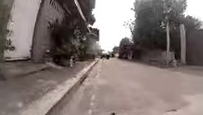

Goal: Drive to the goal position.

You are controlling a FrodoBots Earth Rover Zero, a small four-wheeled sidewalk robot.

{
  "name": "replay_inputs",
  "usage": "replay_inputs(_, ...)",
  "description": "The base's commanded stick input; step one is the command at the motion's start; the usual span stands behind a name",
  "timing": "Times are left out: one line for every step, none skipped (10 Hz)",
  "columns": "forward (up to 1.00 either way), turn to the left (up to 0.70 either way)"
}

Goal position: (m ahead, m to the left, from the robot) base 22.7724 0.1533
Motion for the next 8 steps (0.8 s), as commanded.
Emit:
replay_inputs(1.00,-0.27)
replay_inputs(1.00,-0.20)
replay_inputs(1.00,-0.09)
replay_inputs(1.00,0.00)
replay_inputs(1.00,0.00)
replay_inputs(1.00,0.00)
replay_inputs(1.00,0.00)
replay_inputs(1.00,0.00)
